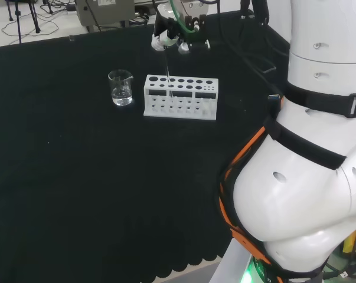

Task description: Put the glass rod back on the white test tube rack.

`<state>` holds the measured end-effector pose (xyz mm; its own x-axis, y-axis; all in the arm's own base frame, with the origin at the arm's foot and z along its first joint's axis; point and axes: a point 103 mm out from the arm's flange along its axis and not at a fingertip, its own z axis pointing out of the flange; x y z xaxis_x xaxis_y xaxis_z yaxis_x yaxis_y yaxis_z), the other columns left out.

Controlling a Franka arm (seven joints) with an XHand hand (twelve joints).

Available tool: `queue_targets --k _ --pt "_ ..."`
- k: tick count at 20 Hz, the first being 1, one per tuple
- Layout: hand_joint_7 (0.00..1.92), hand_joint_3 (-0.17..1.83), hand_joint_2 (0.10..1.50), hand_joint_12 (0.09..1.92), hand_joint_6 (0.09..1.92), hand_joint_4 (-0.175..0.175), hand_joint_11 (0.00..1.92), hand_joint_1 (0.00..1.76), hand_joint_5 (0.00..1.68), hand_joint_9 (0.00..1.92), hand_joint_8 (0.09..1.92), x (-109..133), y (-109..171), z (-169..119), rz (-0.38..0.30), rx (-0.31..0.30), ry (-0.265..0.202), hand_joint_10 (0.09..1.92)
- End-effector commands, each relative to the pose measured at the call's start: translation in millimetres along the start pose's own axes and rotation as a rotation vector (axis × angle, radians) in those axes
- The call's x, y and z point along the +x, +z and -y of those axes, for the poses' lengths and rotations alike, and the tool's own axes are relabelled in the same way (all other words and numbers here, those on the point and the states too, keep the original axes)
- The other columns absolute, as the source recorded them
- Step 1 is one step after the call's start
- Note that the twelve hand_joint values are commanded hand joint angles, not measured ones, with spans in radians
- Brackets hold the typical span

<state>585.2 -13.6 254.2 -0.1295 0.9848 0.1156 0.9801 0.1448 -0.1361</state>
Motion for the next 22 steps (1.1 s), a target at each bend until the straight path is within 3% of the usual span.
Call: queue_targets --k 1,4,6,9,13,18,19,20,21,22 --pt "1.56 -0.17 0.99 0.85 0.56 -0.175 1.76 1.41 1.01 1.91 0.09 -8 -8 19 -0.006 0.047 0.028 0.58" --pt "1.57 -0.17 0.99 0.86 0.83 -0.175 1.82 1.42 0.71 1.92 0.09 -13 -13 23 -0.017 0.027 0.022 0.6" --pt "1.56 -0.17 0.99 0.87 0.85 -0.175 1.84 1.42 0.59 1.92 0.09 -13 -14 22 -0.007 0.01 0.03 0.6" --pt "1.54 -0.17 0.88 0.85 0.83 -0.175 1.88 1.37 0.47 1.92 0.09 -13 -16 24 -0.001 -0.006 0.04 0.61" --pt "1.52 -0.17 0.85 0.85 0.81 -0.175 1.9 1.37 0.43 1.92 0.09 -1 -15 15 0.024 0.001 0.054 0.62" --pt "1.51 -0.17 0.84 0.86 0.8 -0.175 1.9 1.37 0.43 1.92 0.09 -15 -22 26 -0.007 -0.026 0.056 0.63" --pt "1.51 -0.17 0.84 0.86 0.8 -0.175 1.9 1.37 0.43 1.92 0.09 -3 -21 14 0.02 -0.015 0.066 0.63" --pt "1.51 -0.17 0.84 0.86 0.8 -0.175 1.9 1.38 0.44 1.92 0.09 -3 -22 12 0.011 -0.013 0.059 0.63" --pt "1.51 -0.17 0.84 0.86 0.8 -0.175 1.9 1.38 0.45 1.92 0.09 -6 -24 14 -0.034 -0.025 -0.023 0.63" --pt "1.51 -0.17 0.84 0.86 0.8 -0.175 1.9 1.38 0.46 1.92 0.09 -1 -34 22 -0.019 0.009 0.051 0.63"
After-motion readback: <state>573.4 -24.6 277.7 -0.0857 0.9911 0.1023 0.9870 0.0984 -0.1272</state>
